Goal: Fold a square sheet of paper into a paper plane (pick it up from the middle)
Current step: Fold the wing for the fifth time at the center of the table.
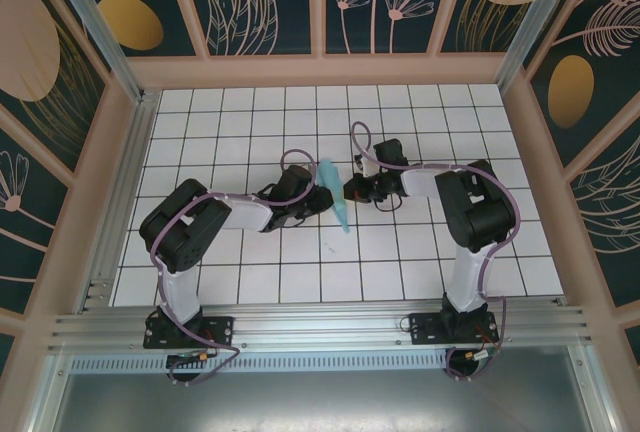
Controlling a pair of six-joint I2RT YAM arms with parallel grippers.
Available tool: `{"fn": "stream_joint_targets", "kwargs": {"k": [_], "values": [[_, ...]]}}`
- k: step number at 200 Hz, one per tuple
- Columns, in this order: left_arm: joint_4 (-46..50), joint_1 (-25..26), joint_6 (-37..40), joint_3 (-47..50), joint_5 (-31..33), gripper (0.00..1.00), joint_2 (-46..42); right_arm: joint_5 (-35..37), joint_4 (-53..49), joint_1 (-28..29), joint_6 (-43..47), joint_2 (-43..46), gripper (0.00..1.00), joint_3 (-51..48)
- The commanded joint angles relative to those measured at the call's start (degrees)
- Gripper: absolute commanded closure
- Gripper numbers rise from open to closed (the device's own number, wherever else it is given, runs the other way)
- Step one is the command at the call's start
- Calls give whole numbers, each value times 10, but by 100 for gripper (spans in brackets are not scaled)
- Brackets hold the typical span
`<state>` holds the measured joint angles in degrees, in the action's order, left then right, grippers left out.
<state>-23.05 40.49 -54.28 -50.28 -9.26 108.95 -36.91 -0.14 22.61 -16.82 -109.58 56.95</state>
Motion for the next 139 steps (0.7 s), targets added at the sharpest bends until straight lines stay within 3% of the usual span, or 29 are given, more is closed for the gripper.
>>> {"fn": "stream_joint_targets", "kwargs": {"k": [1,82,139], "values": [[-25,-3,4,4,-10,70,-11,1,-7,2,9,-8,100,13],[-120,-3,-20,63,9,73,-48,6,-10,2,8,-9,100,12],[-82,-4,-22,28,-20,71,-11,4,-10,3,9,-9,100,13]]}}
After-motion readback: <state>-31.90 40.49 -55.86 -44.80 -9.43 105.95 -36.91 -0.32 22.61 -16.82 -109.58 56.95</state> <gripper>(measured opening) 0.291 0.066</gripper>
